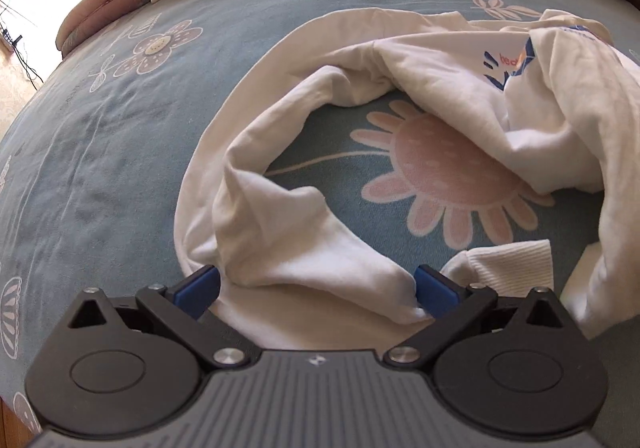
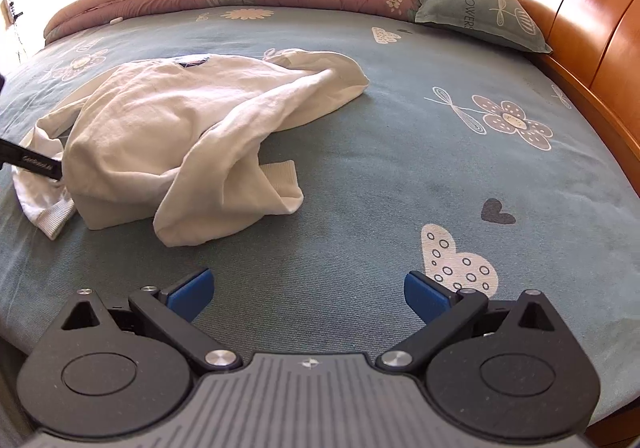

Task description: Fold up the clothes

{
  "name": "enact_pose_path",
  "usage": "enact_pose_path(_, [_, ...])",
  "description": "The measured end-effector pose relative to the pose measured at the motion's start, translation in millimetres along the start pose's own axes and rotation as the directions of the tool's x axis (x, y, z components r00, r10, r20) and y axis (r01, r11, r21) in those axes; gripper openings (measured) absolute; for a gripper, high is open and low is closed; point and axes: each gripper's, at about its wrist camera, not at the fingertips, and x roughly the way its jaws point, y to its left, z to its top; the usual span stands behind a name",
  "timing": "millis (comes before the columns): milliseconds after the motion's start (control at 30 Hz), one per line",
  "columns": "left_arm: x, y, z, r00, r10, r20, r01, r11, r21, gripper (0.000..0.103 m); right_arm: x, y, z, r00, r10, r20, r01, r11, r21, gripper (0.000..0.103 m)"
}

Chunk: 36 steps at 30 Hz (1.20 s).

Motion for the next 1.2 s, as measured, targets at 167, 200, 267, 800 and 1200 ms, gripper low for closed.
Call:
enact_pose_path(167, [-32, 48, -21, 0.984, -0.171, 0.049, 0.176, 0.974, -0.144, 0.102, 6, -1, -2, 1.0, 0.022, -0.011, -0.021, 1.0, 0.017, 0.103])
enact_pose_path(200, [-34, 58, -25, 0.977, -0.206, 0.058, 0.214, 0.958, -0.193, 0.102, 7, 0, -2, 1.0, 0.028, -0.013, -0.028, 0.999, 0.017, 0.103])
enact_pose_path(267, [-31, 76, -34, 0.958, -0.275, 0.079, 0.286, 0.914, -0.287, 0.102, 9, 2, -4, 0.999, 0.047, -0.018, -0.047, 0.999, 0.017, 0.103])
enact_pose_path(800, [3, 69, -68, 0.693, -0.677, 0.248, 0.683, 0.507, -0.525, 0.102, 21, -12, -8, 0.981, 0.192, -0.038, -0.182, 0.966, 0.185, 0.103])
enact_pose_path(1200, [9, 49, -80, 0.655, -0.675, 0.34, 0.718, 0.415, -0.559, 0.081, 36, -19, -15, 0.976, 0.208, -0.064, -0.189, 0.955, 0.228, 0.103])
